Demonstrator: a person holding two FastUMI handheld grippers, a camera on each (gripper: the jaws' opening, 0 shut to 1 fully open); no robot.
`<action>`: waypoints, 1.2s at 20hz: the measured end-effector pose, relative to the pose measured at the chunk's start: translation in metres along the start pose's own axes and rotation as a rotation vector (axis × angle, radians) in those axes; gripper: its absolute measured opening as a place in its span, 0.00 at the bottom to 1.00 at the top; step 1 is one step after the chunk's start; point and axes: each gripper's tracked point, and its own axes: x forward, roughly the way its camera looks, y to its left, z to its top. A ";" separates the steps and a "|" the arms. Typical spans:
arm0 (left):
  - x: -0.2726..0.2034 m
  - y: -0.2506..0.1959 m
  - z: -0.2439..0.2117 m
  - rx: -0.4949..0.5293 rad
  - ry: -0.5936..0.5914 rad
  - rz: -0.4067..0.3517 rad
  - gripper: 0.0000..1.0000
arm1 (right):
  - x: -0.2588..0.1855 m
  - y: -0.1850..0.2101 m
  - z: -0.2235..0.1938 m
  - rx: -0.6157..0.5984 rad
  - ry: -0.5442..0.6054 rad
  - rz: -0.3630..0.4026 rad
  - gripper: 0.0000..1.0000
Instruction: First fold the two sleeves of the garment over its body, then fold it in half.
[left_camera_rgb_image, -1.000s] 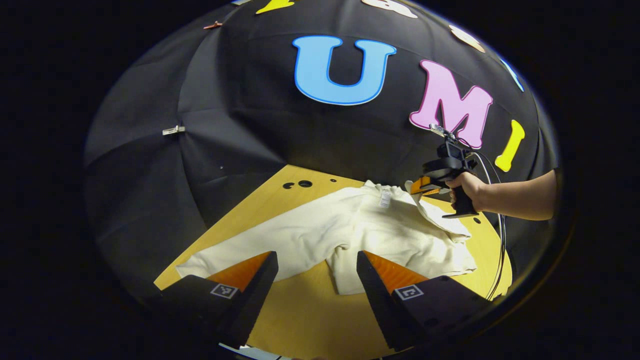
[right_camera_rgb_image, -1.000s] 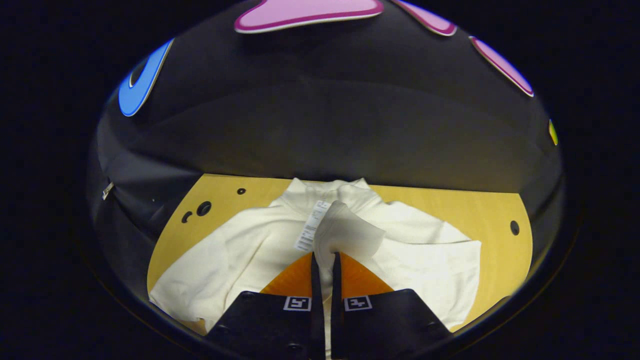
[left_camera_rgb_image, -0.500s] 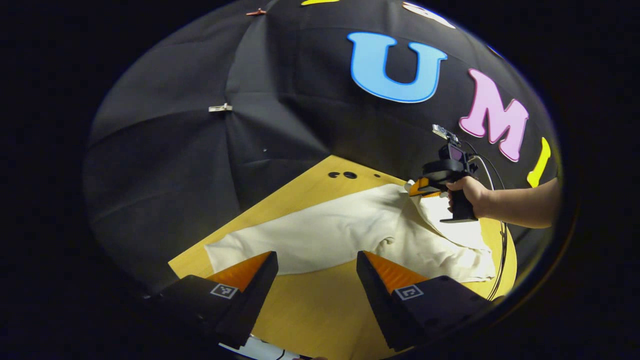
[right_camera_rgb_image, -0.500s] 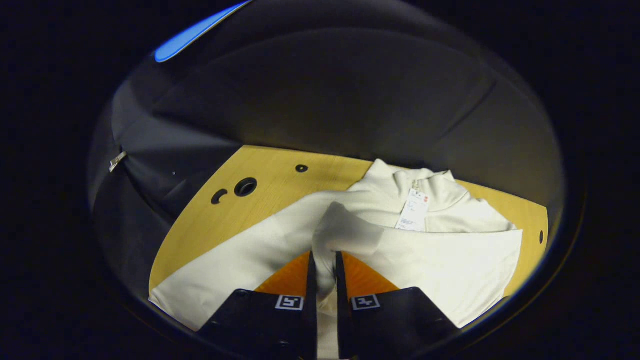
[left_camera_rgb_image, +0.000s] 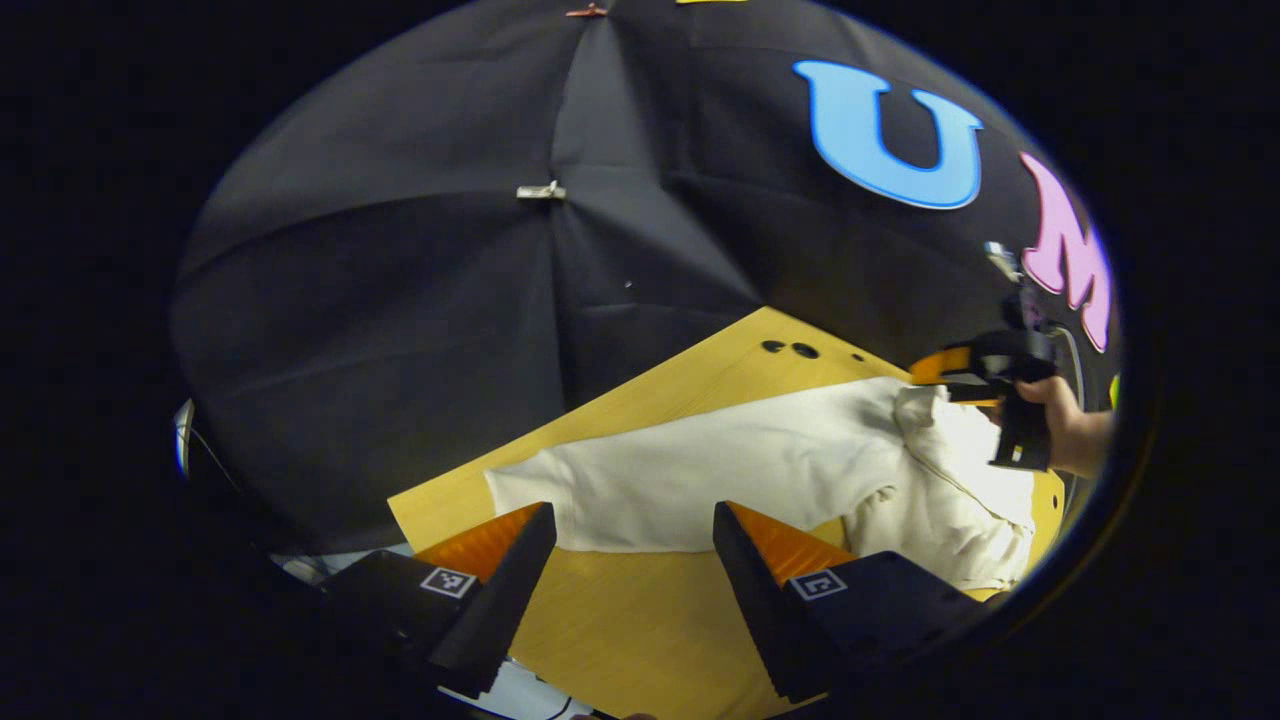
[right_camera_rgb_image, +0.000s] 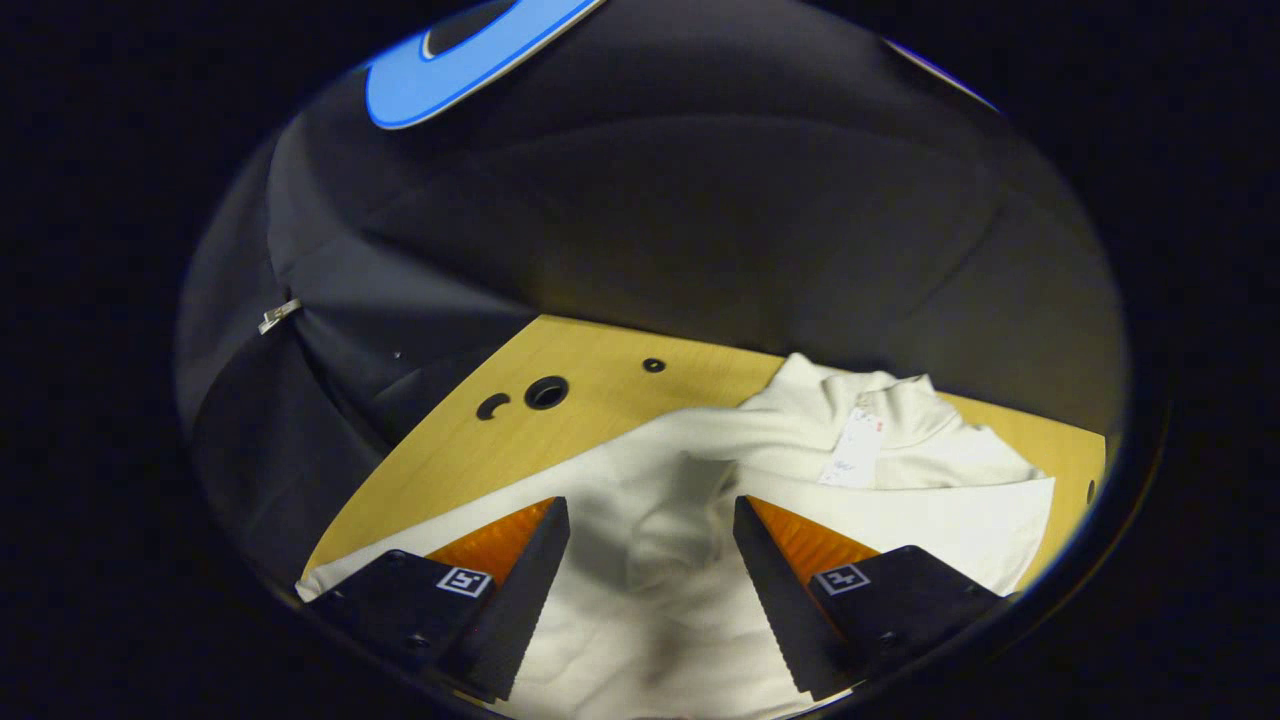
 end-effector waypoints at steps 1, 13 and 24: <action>0.006 0.006 -0.008 -0.038 0.019 0.017 0.98 | -0.011 -0.020 0.003 0.005 -0.015 -0.029 1.00; 0.041 0.040 -0.020 -0.109 0.098 0.201 0.98 | -0.211 -0.250 0.007 0.146 -0.145 -0.349 0.99; 0.051 0.047 -0.024 0.052 0.144 0.164 0.92 | -0.359 -0.277 -0.092 0.244 -0.105 -0.454 0.99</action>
